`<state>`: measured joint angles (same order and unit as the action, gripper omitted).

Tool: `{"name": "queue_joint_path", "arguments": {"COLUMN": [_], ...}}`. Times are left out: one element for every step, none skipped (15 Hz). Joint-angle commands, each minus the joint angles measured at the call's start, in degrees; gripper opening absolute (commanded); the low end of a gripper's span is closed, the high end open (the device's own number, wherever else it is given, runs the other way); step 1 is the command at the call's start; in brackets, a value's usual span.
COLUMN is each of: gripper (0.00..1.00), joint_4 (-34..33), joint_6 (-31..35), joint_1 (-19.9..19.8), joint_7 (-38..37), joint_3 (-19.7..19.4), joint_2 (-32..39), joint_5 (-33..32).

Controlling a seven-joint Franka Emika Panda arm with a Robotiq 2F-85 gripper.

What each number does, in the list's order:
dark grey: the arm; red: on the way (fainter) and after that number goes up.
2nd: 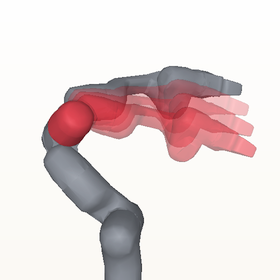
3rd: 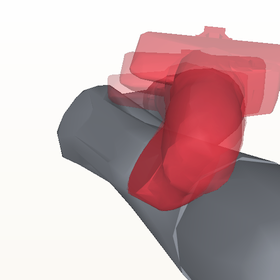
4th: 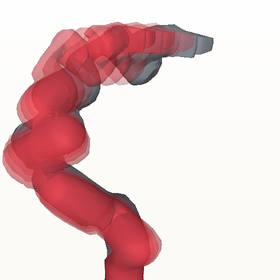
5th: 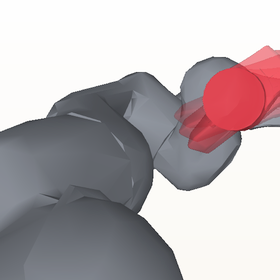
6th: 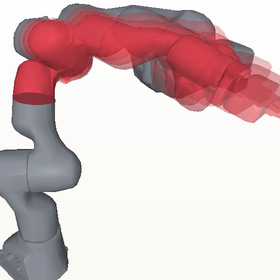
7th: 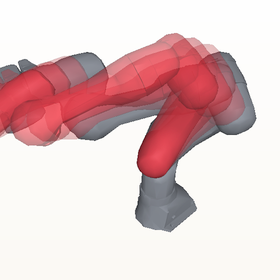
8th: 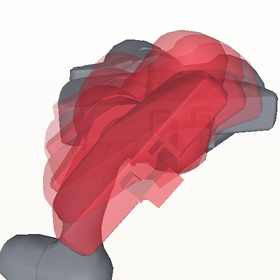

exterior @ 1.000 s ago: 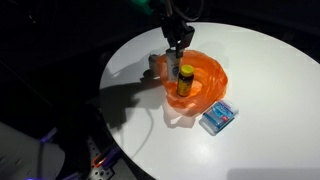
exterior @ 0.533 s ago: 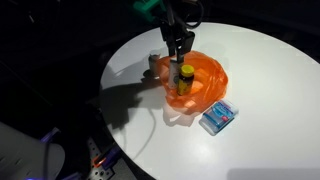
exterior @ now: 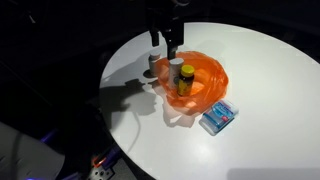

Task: Put the white roll on stick in the plastic bag

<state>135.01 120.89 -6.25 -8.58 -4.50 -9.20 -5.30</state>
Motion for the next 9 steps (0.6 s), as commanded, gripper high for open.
{"name": "queue_joint_path", "arguments": {"gripper": [1.0, 1.0, 1.0, 1.0, 1.0, 1.0, 1.0, 1.0, 1.0], "joint_4": [1.6, 1.7, 1.9, 2.2, 2.5, 0.8, 1.1, 1.1, 1.2], "joint_6": [-9.1, -11.2, -13.2, -14.9, -16.6, -14.3, -14.9, -14.9, -14.8], "joint_1": [0.3, 0.4, 0.3, 0.2, 0.2, 0.1, 0.1, 0.1, 0.1], "joint_7": [0.6, 0.6, 0.8, 0.7, 1.4, 0.1, 0.1, 0.1, 0.1], "joint_3": [0.1, 0.2, 0.1, 0.0, -0.1, 0.3, 0.3, 0.3, 0.3], "joint_2": [-7.0, -8.4, -10.0, -11.3, -12.7, -9.0, -10.0, -10.1, -9.9], "joint_5": [1.0, 1.1, 1.2, 1.3, 1.5, 0.3, 0.3, 0.3, 0.3]}}
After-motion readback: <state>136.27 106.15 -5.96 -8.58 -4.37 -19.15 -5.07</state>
